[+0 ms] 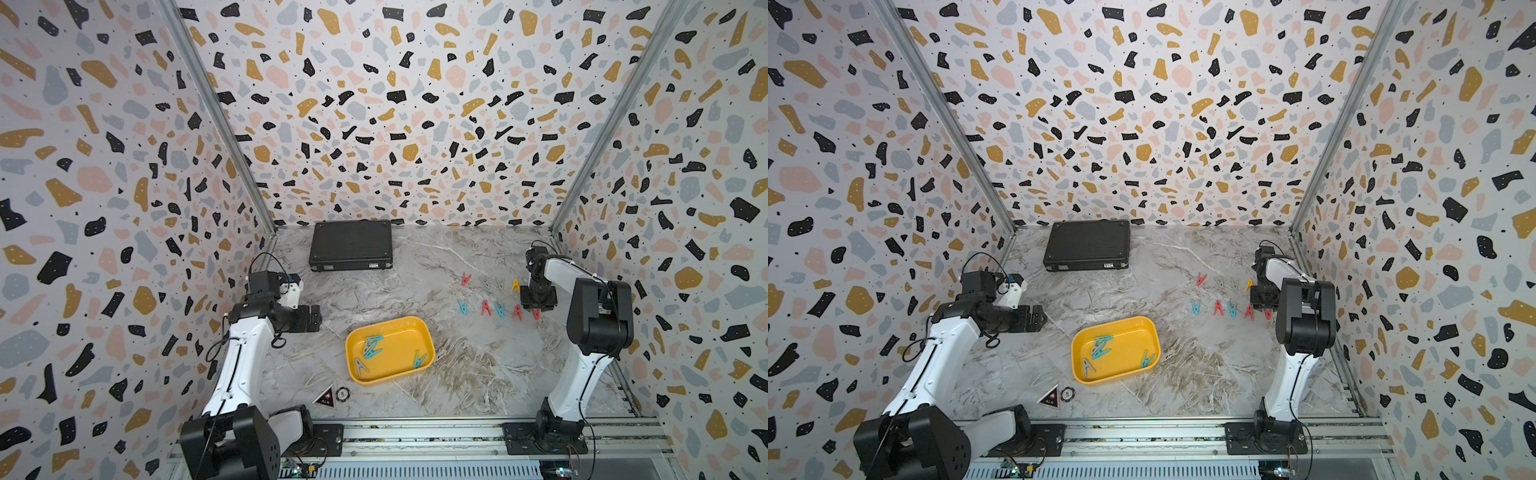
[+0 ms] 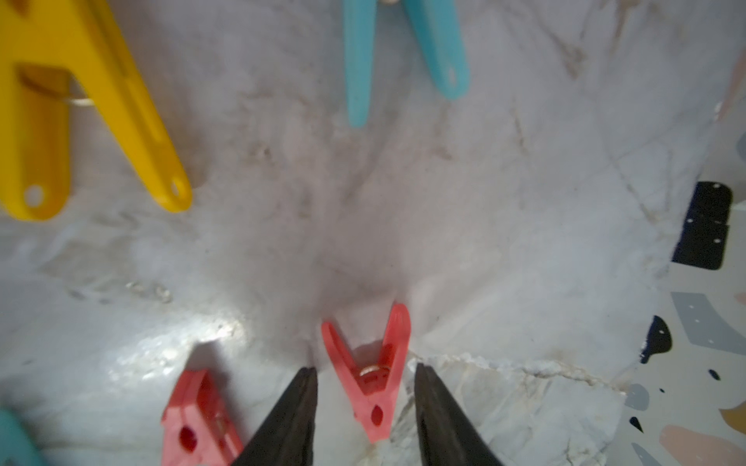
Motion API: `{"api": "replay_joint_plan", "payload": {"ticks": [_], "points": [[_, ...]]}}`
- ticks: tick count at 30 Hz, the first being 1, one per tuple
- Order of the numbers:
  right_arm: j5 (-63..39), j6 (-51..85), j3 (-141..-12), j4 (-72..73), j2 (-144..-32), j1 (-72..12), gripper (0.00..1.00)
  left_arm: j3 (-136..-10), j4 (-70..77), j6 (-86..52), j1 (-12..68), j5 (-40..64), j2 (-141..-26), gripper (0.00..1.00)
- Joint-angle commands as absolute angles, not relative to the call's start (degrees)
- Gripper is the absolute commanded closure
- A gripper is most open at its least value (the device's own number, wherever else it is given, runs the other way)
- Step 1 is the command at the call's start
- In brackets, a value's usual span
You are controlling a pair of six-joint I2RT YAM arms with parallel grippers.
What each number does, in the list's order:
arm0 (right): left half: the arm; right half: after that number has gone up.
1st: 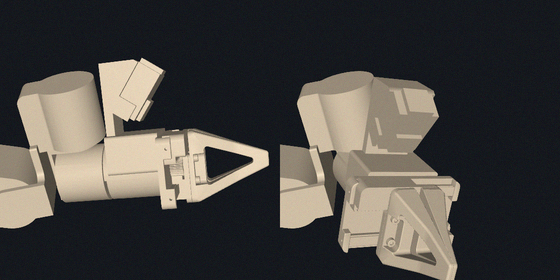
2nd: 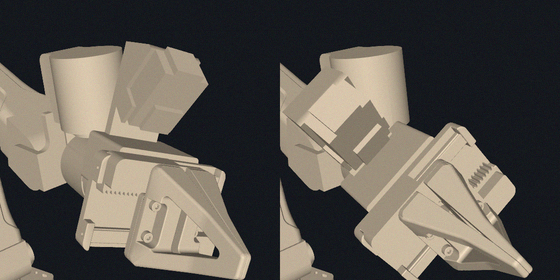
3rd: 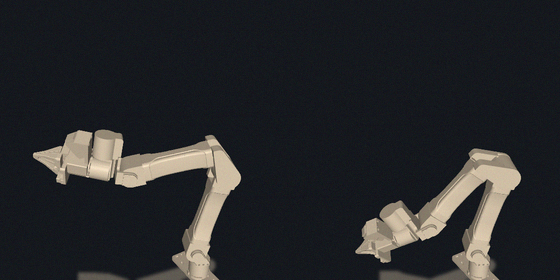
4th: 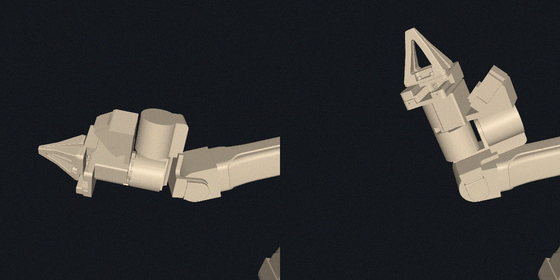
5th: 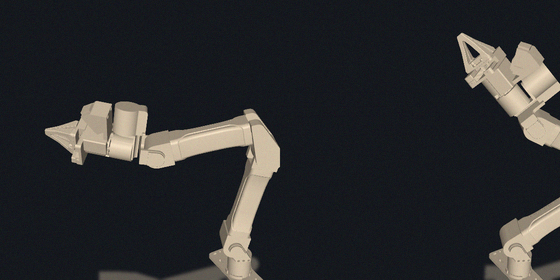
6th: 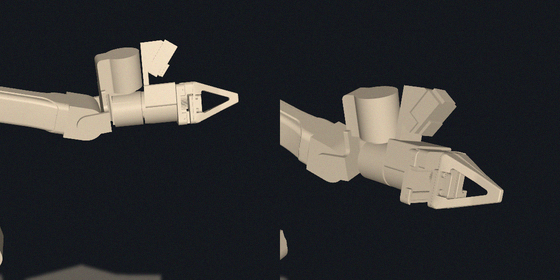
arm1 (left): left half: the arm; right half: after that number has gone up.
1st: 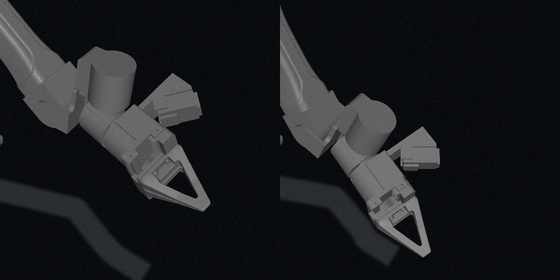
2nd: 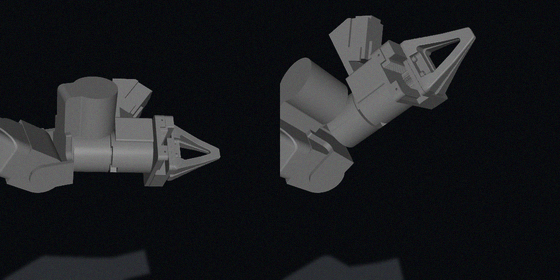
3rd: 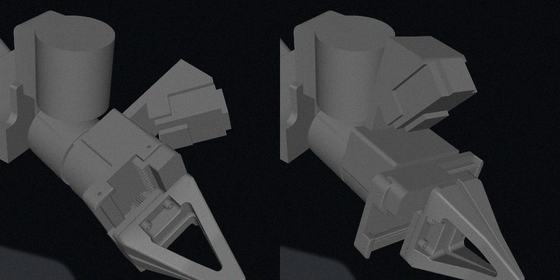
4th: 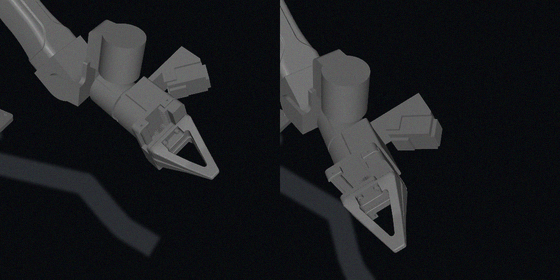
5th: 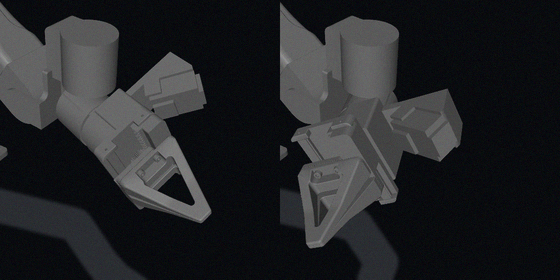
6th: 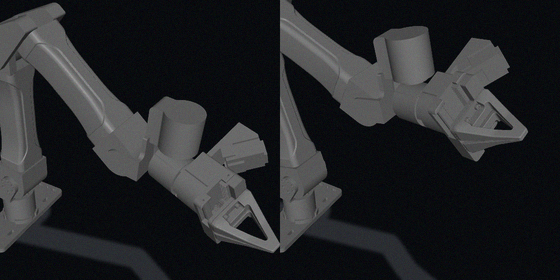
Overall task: Take the clothespins out of the storage box
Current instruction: Place the clothespin at the center of the board.
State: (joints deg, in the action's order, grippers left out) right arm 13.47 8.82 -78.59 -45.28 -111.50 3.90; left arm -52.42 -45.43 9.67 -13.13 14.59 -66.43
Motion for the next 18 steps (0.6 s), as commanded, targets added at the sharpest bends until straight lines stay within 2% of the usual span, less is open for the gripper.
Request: {"api": "replay_joint_plan", "payload": {"ticks": [1, 5, 9, 13, 18], "points": [[11.8, 10.1, -79.0, -47.9, -104.0, 3.9, 0.5, -53.1, -45.8, 10.1, -13.5, 15.7, -65.4, 0.0], [7.1, 11.0, -79.6, -50.1, -97.8, 2.8, 0.48, -53.2, -45.7, 10.3, -13.5, 15.7, -65.5, 0.0], [-6.0, 13.2, -75.6, -47.4, -87.4, -1.2, 0.49, -53.8, -46.9, 11.1, -13.5, 17.1, -65.9, 0.0], [-13.9, 15.1, -71.6, -45.0, -79.4, -12.0, 0.51, -53.8, -47.0, 11.2, -13.5, 18.2, -66.1, 0.0], [-16.1, 13.6, -71.8, -44.8, -78.4, -28.8, 0.54, -53.7, -47.3, 11.8, -13.5, 20.1, -66.3, 0.0]]}}
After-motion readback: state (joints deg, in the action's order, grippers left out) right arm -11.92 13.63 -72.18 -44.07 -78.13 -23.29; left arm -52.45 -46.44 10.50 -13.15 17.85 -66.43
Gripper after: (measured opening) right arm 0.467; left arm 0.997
